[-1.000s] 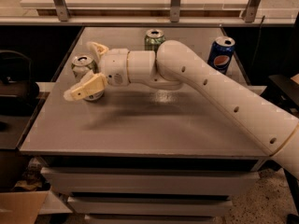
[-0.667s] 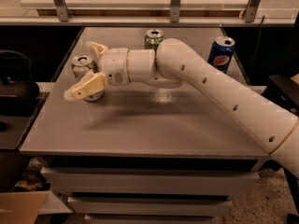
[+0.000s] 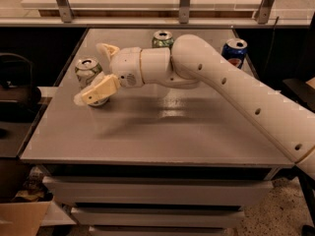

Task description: Place 7up can upright

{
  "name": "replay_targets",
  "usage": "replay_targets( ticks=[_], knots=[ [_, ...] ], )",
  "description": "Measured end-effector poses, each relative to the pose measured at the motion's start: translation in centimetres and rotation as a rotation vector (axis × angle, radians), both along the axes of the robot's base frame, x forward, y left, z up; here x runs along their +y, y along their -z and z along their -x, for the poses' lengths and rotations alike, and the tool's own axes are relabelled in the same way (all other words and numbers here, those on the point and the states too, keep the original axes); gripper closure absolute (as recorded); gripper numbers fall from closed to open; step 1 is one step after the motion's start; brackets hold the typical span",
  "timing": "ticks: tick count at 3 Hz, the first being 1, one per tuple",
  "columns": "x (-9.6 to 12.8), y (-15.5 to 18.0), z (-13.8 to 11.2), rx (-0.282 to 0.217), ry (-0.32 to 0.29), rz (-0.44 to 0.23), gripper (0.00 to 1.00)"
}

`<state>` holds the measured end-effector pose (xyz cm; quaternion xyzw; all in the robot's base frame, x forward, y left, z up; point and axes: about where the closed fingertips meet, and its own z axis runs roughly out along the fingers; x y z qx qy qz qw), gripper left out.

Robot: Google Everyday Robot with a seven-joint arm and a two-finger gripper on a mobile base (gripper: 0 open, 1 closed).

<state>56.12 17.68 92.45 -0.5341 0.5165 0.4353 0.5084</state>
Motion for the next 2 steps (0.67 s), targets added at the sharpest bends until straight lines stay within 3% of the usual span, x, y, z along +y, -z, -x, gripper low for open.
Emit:
replay_targets(
  ticks=[2],
  knots=[
    [-1.71,0.27,0.88,0.024,-0.029,0.045,0.0]
  ],
)
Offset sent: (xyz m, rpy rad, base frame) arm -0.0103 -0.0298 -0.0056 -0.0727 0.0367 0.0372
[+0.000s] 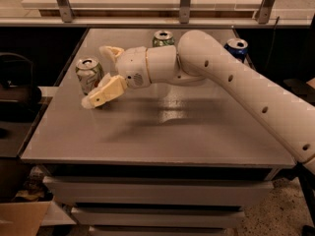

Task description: Place 7up can upright

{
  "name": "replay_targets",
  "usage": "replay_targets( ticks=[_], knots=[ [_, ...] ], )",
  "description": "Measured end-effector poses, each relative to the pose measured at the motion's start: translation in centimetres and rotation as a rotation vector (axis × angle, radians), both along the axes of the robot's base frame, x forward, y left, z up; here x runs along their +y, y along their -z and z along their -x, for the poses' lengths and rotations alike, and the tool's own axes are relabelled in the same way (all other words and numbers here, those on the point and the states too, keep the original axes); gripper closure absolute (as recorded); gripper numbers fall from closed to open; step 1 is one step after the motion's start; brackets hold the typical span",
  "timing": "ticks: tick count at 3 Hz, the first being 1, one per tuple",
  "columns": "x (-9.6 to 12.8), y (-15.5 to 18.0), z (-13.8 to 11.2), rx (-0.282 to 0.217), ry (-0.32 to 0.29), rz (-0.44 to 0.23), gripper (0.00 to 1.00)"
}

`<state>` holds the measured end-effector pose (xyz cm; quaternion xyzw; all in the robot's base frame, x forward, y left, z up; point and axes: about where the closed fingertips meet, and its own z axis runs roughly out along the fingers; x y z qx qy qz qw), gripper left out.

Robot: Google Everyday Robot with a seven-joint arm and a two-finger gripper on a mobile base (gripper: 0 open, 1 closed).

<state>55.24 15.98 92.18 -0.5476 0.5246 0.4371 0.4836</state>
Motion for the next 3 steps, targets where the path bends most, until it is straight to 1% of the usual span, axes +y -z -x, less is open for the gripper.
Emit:
replay_targets(
  ticks=[1,2,3],
  knots=[
    [-0.23,0.5,0.42,0.015,-0.03,0.031,0.0],
    [-0.23,0.51,0.44,0.015,-0.031,0.032,0.0],
    [-0.13,0.75,0.7,0.019,-0.05,0.036,0.0]
  ],
)
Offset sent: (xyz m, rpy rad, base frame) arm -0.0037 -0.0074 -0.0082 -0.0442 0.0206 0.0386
